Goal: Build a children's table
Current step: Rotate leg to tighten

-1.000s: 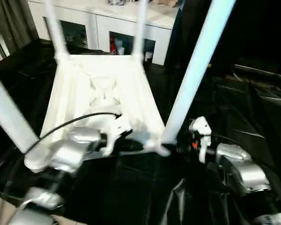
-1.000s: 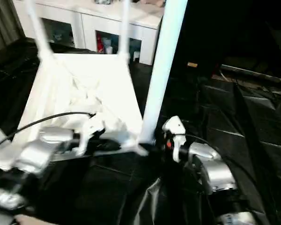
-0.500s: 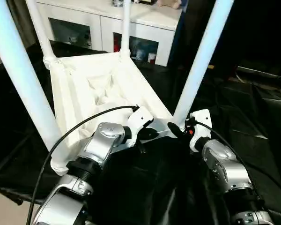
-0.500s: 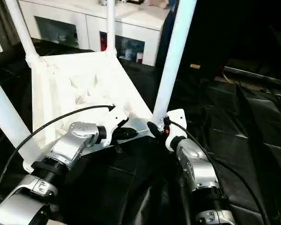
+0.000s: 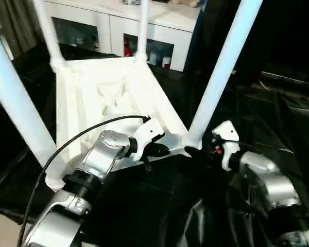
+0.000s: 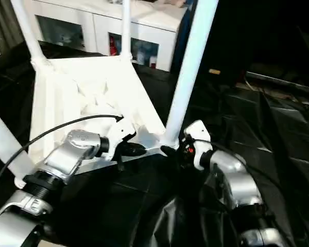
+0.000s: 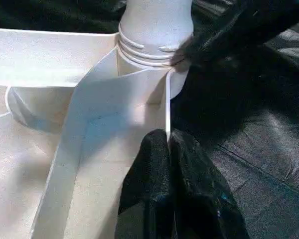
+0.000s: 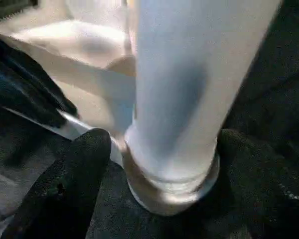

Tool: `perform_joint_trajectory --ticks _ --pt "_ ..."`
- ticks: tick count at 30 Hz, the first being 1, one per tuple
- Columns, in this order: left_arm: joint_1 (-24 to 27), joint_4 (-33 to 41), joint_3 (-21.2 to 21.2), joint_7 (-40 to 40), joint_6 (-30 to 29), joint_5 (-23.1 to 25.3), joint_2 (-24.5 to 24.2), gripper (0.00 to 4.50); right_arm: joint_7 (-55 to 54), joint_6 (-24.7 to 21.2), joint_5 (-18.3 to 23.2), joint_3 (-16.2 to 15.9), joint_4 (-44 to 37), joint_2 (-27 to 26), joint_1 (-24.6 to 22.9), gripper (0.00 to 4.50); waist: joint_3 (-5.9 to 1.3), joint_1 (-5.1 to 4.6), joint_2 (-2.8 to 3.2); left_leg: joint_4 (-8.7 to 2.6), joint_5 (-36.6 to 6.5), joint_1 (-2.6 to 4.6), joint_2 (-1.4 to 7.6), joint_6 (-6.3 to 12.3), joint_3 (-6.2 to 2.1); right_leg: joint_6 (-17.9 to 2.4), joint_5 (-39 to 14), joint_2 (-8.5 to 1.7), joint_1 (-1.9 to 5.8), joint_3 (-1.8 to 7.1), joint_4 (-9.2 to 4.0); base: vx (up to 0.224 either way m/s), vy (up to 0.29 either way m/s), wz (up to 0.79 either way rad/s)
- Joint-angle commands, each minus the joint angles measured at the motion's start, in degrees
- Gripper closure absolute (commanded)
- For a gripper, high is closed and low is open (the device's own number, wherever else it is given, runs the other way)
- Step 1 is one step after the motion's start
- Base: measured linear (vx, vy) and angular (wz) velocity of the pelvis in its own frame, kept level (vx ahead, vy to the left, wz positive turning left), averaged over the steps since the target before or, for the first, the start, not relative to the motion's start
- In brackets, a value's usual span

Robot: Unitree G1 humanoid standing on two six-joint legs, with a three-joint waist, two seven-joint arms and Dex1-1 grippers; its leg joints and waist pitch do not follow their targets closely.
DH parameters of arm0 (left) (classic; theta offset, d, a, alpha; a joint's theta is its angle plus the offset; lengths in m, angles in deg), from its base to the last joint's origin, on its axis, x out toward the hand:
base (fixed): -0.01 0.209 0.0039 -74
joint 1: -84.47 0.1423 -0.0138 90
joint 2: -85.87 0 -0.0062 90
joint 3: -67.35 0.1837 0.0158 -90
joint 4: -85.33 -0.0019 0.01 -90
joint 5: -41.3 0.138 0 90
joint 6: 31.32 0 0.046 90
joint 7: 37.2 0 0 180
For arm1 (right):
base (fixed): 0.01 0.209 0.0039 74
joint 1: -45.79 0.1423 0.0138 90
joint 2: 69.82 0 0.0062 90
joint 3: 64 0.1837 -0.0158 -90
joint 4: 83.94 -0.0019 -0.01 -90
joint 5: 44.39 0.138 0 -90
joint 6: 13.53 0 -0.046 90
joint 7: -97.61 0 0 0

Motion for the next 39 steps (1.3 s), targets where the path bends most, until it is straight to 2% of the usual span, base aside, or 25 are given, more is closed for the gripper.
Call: perform_joint_trajectory --ticks 1,3,8,9,12,18,24,29,33,36,37,39 --pt "1.2 -1.6 1.4 -0.3 -3.4 1.4 -0.9 4.5 1.2 1.0 0.5 -0.7 0.6 0.9 1.4 0.8 -2.75 0.09 -0.13 -3.47 -12.1 0.21 1.2 2.39 -0.39 -11.1 -11.9 -2.33 2.41 1.65 -4.35 0.0 0.0 0.0" --pt "1.1 -1.6 1.3 -0.8 -4.4 1.3 -0.9 4.06 1.5 1.2 0.4 -0.8 0.8 0.8 1.4 0.73 -2.77 0.11 -0.12 -3.46 -11.7 0.18 1.18 2.23 -0.38 -11.1 -11.5 -2.32 2.39 1.68 -4.32 0.0 0.0 0.0" --pt "0.6 -2.4 1.5 -2.7 -3.2 2.1 -0.8 3.72 1.8 1.9 -0.3 -1.5 0.9 0.4 1.1 0.73 -2.89 0.09 0.0 -3.38 -10.6 0.03 1.05 2.48 -0.41 -11.6 -8.5 -2.16 2.61 1.63 -4.05 0.0 0.0 0.0" --pt "0.5 -2.6 1.6 -2.9 -3.0 2.3 -0.9 3.54 1.8 2.1 -0.4 -1.7 0.9 0.3 1.0 0.73 -2.84 0.13 0.14 -3.44 -10.7 0.08 1.05 2.47 -0.42 -11.6 -8.9 -2.19 2.58 1.63 -4.09 0.0 0.0 0.0" --pt "0.2 -2.7 1.8 -2.1 -3.7 2.0 -1.1 3.54 2.0 2.5 -0.4 -1.7 1.2 0.2 1.0 0.73 -2.87 0.11 0.24 -3.46 -11.3 0.15 1.04 2.31 -0.43 -11.6 -9.3 -2.16 2.54 1.62 -4.16 0.0 0.0 0.0" --pt "-0.1 -2.6 1.4 -1.6 -4.8 1.0 -1.2 4.05 2.4 3.0 -0.7 -1.8 2.0 0.7 1.0 0.73 -2.86 0.08 0.23 -3.49 -11.7 0.16 1.07 2.25 -0.44 -11.8 -9.5 -2.16 2.54 1.63 -4.19 0.0 0.0 0.0" --pt "1.5 0.9 4.9 5.2 -10.0 0.9 -4.3 4.42 3.7 4.0 -3.0 -3.8 4.2 2.7 1.0 0.73 -2.87 -0.04 0.34 -3.44 -10.8 0.08 1.05 2.38 -0.4 -12.7 -8.0 -2.13 2.64 1.64 -3.94 0.0 0.0 0.0" --pt "1.9 1.7 4.8 6.1 -9.9 0.6 -5.1 4.42 4.8 4.5 -3.1 -4.3 4.7 3.0 1.2 0.73 -2.69 0.0 0.41 -3.56 -12.4 0.27 1.13 2.17 -0.36 -12.7 -9.8 -2.11 2.44 1.68 -4.22 0.0 0.0 0.0" --pt "2.6 3.3 4.1 7.1 -8.4 -0.8 -5.9 4.42 5.8 5.7 -2.7 -4.4 5.8 2.9 1.5 0.73 -2.72 0.08 0.21 -3.67 -13.4 0.26 1.21 1.69 -0.48 -12.0 -11.7 -2.22 2.42 1.64 -4.31 0.0 0.0 0.0" --pt "3.6 5.1 3.9 8.6 -7.6 -2.1 -6.5 4.42 6.7 5.8 -1.6 -4.2 6.2 2.3 1.7 0.73 -2.81 0.04 0.3 -3.6 -12.2 0.21 1.18 2.01 -0.46 -12.5 -9.5 -2.12 2.45 1.65 -4.05 0.0 0.0 0.0" --pt "3.9 5.6 4.0 9.1 -7.8 -2.3 -6.8 4.42 7.1 5.7 -1.2 -4.1 6.3 2.2 1.8 0.73 -2.86 0.0 0.08 -3.55 -11.5 0.08 1.18 2.32 -0.42 -12.8 -8.2 -2.1 2.56 1.63 -3.9 0.0 0.0 0.0" --pt "4.5 6.3 4.0 9.5 -7.5 -2.5 -7.1 4.5 7.4 5.8 -1.1 -4.2 6.5 2.0 1.8 1.02 -2.96 0.05 0.2 -3.42 -10.2 0.14 1.18 2.74 -0.37 -13.4 -6.0 -2.08 2.58 1.65 -3.62 0.0 0.0 0.0"
